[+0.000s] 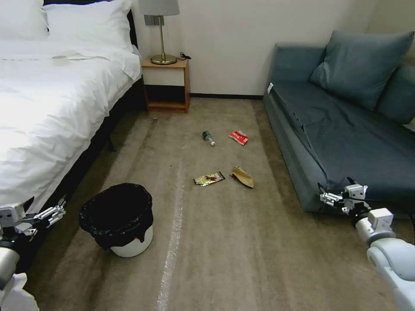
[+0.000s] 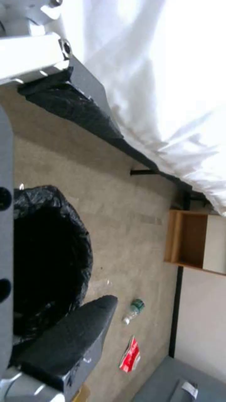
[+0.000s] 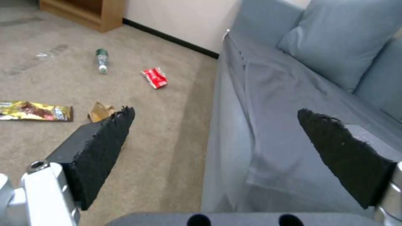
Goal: Pick up the trash bin, then pick up the garbage on the floor and place it into the trash bin.
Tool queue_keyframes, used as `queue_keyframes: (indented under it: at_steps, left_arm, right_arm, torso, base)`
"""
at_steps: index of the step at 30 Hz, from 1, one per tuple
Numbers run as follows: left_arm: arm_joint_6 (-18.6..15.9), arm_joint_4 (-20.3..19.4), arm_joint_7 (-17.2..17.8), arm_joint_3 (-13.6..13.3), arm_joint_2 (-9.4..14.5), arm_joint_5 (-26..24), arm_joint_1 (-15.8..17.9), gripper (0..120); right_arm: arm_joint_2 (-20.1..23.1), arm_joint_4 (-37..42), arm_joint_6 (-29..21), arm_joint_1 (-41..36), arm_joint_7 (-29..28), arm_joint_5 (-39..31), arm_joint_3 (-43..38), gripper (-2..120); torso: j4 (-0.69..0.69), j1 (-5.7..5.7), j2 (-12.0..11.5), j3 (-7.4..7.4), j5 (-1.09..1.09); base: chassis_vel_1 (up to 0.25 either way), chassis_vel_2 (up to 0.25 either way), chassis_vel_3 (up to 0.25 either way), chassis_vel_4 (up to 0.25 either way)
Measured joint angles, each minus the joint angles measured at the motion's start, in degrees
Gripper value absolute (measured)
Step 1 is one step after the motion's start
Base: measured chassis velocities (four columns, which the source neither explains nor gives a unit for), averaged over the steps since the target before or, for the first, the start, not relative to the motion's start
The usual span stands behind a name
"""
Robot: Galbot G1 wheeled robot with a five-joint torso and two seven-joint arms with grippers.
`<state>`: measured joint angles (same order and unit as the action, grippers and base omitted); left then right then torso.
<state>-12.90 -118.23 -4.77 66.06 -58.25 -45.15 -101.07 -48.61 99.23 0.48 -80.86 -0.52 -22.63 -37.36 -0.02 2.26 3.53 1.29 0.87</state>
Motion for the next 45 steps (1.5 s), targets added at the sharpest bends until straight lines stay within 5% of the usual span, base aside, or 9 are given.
queue_keyframes:
  at_steps: [20,34,37,45]
  left_arm:
    - [-1.0,0.1,0.7,0.4,1.4,-0.3,0.2,100]
    - [-7.0,6.2,4.8,-7.5,4.4,-0.7,9.2,100]
    - [-11.2,8.2,7.0,-10.9,6.6,-3.5,12.5,100]
    - [-16.0,14.6,9.6,-15.5,10.3,-5.2,17.9,100]
  right_arm:
    - [1.4,3.1,0.7,-4.1,0.1,0.3,-3.0,100]
    - [0.8,4.6,1.6,-7.3,0.2,3.1,-3.3,100]
    - [0.6,5.4,1.7,-9.2,0.2,4.3,-4.3,100]
    - [0.4,6.1,1.6,-11.3,0.0,5.5,-6.1,100]
  torso:
    - [0.00,0.00,0.0,0.00,0.00]
    - [0.00,0.00,0.0,0.00,0.00]
    - [0.00,0.00,0.0,0.00,0.00]
    - [-0.01,0.00,0.0,0.00,0.01]
  base:
    - [0.000,0.000,0.000,0.000]
    - [0.000,0.000,0.000,0.000]
    - [0.000,0.000,0.000,0.000]
    - [0.000,0.000,0.000,0.000]
